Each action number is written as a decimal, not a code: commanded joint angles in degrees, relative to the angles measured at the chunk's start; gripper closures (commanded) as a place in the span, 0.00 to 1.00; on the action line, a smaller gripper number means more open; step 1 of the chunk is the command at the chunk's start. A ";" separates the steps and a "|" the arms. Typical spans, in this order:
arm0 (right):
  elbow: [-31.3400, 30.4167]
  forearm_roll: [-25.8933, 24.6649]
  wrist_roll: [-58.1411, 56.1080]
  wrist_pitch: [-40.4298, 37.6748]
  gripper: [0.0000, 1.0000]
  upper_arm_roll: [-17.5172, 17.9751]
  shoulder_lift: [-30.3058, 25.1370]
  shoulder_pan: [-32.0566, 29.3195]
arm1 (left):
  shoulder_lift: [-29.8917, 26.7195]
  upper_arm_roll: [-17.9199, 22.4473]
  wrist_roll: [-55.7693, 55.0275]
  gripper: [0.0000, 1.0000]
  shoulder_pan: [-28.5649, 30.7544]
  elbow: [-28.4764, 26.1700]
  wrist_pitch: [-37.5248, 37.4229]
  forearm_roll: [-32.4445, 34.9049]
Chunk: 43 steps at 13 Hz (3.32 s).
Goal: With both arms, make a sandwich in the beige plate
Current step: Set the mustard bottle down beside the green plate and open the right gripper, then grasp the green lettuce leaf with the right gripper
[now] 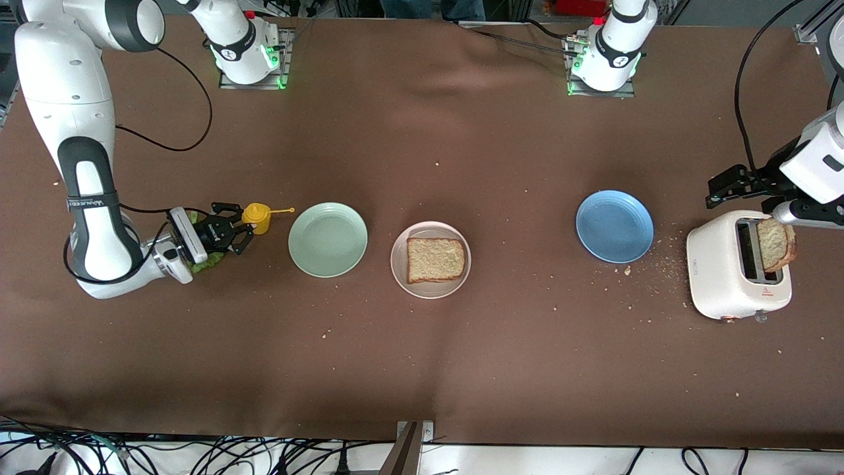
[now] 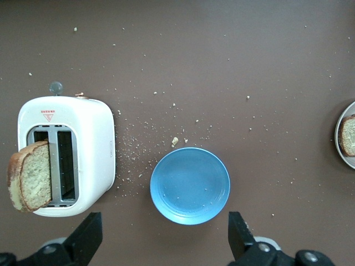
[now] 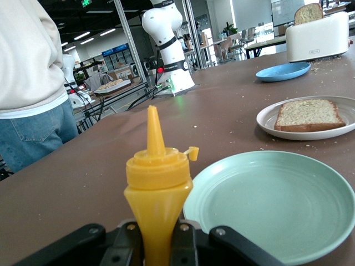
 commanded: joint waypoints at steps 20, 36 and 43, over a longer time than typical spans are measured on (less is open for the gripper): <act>1.74 -15.45 41.37 3.46 0.14 -9.47 -7.62 0.29 | 0.28 -0.15 -0.27 0.00 0.03 -0.39 0.66 -1.36; -7.38 -42.63 73.51 38.63 0.23 -9.65 -9.73 8.65 | 0.28 -0.24 -0.27 0.00 -0.23 -0.39 0.66 -1.45; -9.42 -41.22 74.04 41.11 1.00 -9.38 -9.12 9.00 | 0.28 -0.24 -0.27 0.00 -0.23 -0.39 0.66 -1.45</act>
